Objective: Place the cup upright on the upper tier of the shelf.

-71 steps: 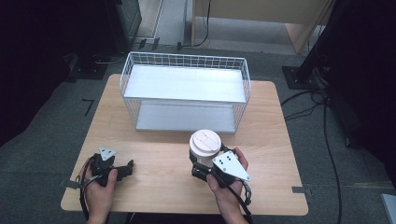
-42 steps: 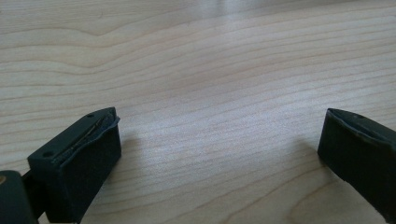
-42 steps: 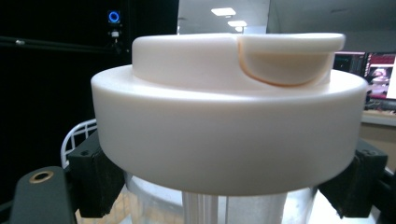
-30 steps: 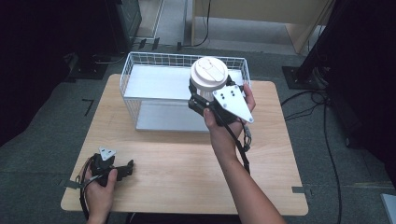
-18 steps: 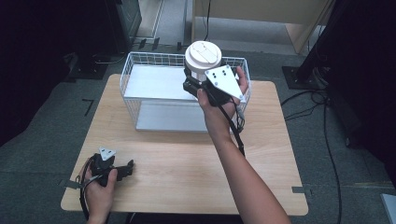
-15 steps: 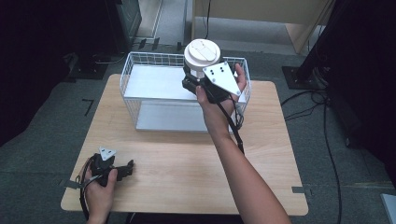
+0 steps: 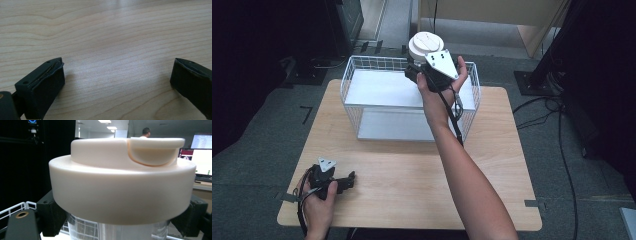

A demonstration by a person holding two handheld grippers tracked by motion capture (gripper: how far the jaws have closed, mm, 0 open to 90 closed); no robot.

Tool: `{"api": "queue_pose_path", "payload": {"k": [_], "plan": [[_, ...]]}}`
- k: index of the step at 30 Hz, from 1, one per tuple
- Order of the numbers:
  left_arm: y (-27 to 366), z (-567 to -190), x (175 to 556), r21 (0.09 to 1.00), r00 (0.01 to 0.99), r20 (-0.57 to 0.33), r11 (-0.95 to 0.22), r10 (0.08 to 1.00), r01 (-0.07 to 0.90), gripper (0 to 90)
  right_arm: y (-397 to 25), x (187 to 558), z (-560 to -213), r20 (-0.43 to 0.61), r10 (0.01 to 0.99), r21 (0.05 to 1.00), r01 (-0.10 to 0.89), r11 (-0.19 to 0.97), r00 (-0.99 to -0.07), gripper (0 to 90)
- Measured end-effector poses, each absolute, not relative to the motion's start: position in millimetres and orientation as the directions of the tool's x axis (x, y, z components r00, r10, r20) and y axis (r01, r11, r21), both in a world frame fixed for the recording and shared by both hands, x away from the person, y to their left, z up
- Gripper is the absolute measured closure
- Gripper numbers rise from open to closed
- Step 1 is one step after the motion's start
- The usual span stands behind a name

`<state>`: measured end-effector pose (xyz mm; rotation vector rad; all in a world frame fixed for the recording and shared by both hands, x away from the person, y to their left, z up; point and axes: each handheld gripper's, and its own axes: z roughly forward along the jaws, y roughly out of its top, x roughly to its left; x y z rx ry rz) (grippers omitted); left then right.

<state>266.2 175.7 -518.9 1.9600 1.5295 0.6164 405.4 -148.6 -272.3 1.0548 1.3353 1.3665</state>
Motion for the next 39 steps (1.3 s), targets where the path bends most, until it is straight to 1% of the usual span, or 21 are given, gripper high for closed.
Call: {"api": "queue_pose_path", "payload": {"k": [5,9,15,21,23,25,26,27,28,30,33,35,39], "plan": [[176,-519,266,0.683,0.240,0.013,-0.184,0.971,0.707,0.0,-149,421,-278,-0.024,0.980,1.000,-0.017,0.021,-0.197,14.2],[176,-519,266,0.682,0.241,0.013,-0.185,0.970,0.707,0.0,-150,426,-280,-0.019,0.982,1.000,-0.012,0.017,-0.185,14.2],[176,-519,266,0.682,0.241,0.013,-0.185,0.971,0.708,0.0,-152,432,-282,-0.014,0.981,1.000,-0.003,0.014,-0.192,14.3],[176,-519,266,0.682,0.241,0.013,-0.185,0.970,0.707,0.0,-157,436,-281,0.029,0.978,0.999,0.024,-0.024,-0.208,13.7],[176,-519,266,0.683,0.240,0.012,-0.183,0.971,0.707,0.0,-160,437,-280,0.052,0.975,0.998,0.036,-0.045,-0.216,10.1],[176,-519,266,0.682,0.241,0.013,-0.185,0.970,0.708,0.0,-162,437,-279,0.048,0.975,0.999,0.034,-0.041,-0.218,9.6],[176,-519,266,0.682,0.241,0.013,-0.185,0.971,0.708,0.0,-161,435,-278,0.037,0.974,0.999,0.037,-0.029,-0.225,4.7],[176,-519,266,0.682,0.241,0.013,-0.185,0.970,0.708,0.0,-161,435,-278,0.037,0.974,0.999,0.037,-0.029,-0.225,4.7],[176,-519,266,0.683,0.239,0.012,-0.183,0.971,0.707,0.0,-161,434,-277,0.030,0.972,0.999,0.038,-0.022,-0.231,3.0],[176,-519,266,0.682,0.241,0.013,-0.185,0.970,0.708,0.0,-163,432,-275,0.051,0.967,0.998,0.045,-0.041,-0.248,0.0],[176,-519,266,0.682,0.241,0.013,-0.185,0.970,0.708,0.0,-164,429,-274,0.059,0.963,0.997,0.053,-0.047,-0.262,0.0],[176,-519,266,0.682,0.241,0.013,-0.185,0.971,0.708,0.0,-166,425,-275,0.037,0.961,0.998,0.058,-0.021,-0.276,0.0],[176,-519,266,0.683,0.240,0.013,-0.184,0.971,0.707,0.0,-170,417,-277,0.025,0.962,0.999,0.053,-0.011,-0.274,0.0]]}}
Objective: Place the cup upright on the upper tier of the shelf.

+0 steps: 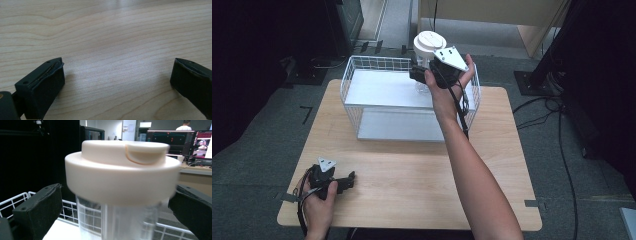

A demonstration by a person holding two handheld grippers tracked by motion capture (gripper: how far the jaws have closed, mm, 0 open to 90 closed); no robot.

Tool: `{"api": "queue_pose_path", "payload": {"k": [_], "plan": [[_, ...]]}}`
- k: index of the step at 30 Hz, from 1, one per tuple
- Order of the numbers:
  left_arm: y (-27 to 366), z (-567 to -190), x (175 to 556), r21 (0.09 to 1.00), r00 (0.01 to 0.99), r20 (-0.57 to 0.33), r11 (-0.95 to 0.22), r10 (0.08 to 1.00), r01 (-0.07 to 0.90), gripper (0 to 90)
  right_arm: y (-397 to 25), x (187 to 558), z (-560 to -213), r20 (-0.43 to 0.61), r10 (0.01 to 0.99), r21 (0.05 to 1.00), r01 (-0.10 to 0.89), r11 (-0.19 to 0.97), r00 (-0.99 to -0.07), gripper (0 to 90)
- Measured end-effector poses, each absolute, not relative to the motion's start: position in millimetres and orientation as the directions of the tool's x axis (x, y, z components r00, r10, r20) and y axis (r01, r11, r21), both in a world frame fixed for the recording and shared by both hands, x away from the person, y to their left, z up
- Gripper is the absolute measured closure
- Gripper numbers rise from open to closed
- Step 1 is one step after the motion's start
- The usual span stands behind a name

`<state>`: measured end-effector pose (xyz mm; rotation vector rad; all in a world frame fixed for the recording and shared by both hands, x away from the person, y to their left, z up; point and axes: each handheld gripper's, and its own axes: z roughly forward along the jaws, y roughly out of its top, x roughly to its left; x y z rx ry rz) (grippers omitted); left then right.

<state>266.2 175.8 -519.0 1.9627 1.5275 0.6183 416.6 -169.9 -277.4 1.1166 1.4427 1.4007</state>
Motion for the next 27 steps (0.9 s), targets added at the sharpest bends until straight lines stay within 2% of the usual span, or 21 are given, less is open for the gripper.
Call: {"api": "queue_pose_path", "payload": {"k": [13,18,27], "plan": [[176,-519,266,0.683,0.241,0.014,-0.185,0.971,0.707,0.0,-181,376,-292,0.050,0.949,0.998,0.050,-0.036,-0.311,0.0],[176,-519,266,0.683,0.240,0.012,-0.183,0.971,0.707,0.0,-186,359,-303,0.011,0.948,1.000,0.031,-0.002,-0.317,0.0],[176,-519,266,0.681,0.241,0.014,-0.186,0.970,0.708,0.0,-203,329,-330,0.000,0.942,0.998,0.055,0.020,-0.335,0.0]]}}
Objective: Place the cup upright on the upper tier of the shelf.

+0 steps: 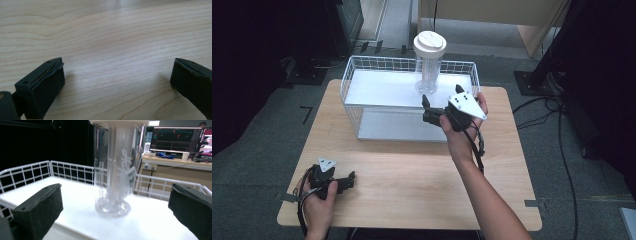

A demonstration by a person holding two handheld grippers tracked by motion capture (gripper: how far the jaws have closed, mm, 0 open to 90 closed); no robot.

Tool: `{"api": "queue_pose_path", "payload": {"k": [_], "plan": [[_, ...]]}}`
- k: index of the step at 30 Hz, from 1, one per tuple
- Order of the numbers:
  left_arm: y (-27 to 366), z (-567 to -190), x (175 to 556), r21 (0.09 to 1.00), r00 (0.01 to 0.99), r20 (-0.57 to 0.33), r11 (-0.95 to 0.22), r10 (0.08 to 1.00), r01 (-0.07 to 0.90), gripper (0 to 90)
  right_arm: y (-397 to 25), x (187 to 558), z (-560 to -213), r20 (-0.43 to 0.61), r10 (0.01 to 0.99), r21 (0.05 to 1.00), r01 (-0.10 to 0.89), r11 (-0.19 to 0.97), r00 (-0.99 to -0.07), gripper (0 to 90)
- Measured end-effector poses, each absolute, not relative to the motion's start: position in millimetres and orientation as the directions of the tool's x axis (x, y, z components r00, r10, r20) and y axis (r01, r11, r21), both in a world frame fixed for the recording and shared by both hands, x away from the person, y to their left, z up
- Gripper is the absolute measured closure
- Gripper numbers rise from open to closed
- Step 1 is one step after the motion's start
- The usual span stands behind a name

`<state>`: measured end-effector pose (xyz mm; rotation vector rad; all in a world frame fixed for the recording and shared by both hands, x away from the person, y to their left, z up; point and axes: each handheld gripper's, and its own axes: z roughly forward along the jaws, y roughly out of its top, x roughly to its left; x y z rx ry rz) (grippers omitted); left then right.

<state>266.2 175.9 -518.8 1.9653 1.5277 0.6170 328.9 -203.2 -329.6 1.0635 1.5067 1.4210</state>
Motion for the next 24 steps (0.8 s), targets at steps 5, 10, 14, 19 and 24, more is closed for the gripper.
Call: {"api": "queue_pose_path", "payload": {"k": [5,10,14,19,24], "plan": [[176,-519,266,0.683,0.240,0.013,-0.184,0.971,0.707,0.0,-212,311,-341,-0.017,0.937,0.997,0.063,0.042,-0.348,0.0],[176,-519,266,0.684,0.238,0.011,-0.181,0.971,0.706,0.0,-217,295,-357,-0.063,0.934,0.994,0.061,0.091,-0.352,0.0],[176,-519,266,0.685,0.238,0.011,-0.181,0.971,0.706,0.0,-224,286,-367,-0.060,0.935,0.993,0.072,0.091,-0.348,0.0],[176,-519,266,0.683,0.239,0.011,-0.182,0.971,0.707,0.0,-233,276,-379,-0.067,0.938,0.992,0.081,0.100,-0.341,0.0],[176,-519,266,0.682,0.240,0.012,-0.183,0.971,0.708,0.0,-243,267,-392,-0.068,0.941,0.989,0.101,0.107,-0.332,0.0]]}}
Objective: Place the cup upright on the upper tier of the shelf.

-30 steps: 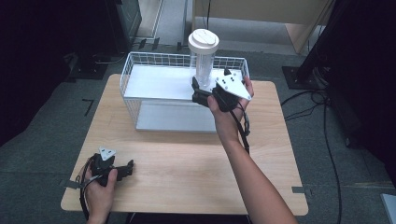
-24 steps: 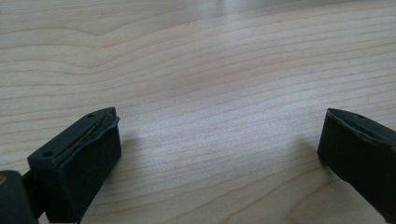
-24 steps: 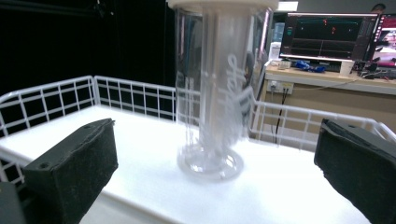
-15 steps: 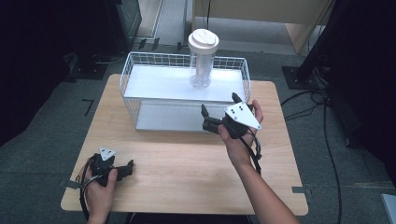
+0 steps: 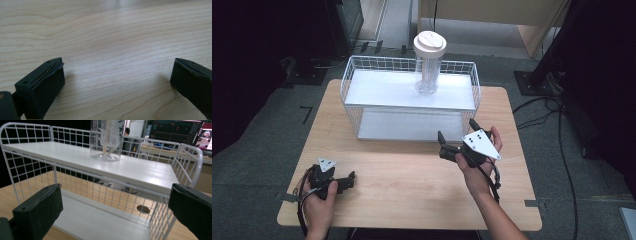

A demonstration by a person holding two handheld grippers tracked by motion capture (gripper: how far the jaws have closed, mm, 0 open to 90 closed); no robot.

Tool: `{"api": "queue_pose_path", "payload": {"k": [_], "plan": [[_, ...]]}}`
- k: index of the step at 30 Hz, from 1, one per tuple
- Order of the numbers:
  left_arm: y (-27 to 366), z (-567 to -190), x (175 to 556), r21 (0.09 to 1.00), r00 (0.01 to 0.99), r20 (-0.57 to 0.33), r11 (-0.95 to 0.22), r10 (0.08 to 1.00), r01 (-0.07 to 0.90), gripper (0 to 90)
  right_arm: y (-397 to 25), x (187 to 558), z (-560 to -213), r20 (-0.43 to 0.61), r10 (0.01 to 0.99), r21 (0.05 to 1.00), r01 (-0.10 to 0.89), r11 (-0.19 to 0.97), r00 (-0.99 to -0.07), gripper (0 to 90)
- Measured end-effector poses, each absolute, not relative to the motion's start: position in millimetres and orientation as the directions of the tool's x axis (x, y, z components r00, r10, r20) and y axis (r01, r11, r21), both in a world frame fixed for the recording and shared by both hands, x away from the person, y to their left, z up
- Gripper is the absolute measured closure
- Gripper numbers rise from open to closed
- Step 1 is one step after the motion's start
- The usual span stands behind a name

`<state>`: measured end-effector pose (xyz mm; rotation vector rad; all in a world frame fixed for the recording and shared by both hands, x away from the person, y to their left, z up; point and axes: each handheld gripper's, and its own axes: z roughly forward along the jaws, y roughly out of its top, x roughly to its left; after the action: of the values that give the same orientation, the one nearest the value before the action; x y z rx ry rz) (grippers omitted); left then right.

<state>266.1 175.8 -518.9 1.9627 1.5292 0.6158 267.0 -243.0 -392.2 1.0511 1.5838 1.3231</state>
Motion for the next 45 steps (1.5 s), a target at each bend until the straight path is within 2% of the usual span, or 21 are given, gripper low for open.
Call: {"api": "queue_pose_path", "payload": {"k": [23,36,45], "plan": [[176,-519,266,0.682,0.240,0.012,-0.184,0.971,0.708,0.0,-303,244,-448,-0.059,0.971,0.968,0.223,0.111,-0.231,0.0],[176,-519,266,0.683,0.239,0.011,-0.182,0.971,0.708,0.0,-340,233,-480,-0.035,0.983,0.936,0.338,0.095,-0.179,0.0],[176,-519,266,0.683,0.239,0.011,-0.182,0.971,0.708,0.0,-365,219,-496,-0.050,0.983,0.903,0.412,0.119,-0.176,0.0]]}}
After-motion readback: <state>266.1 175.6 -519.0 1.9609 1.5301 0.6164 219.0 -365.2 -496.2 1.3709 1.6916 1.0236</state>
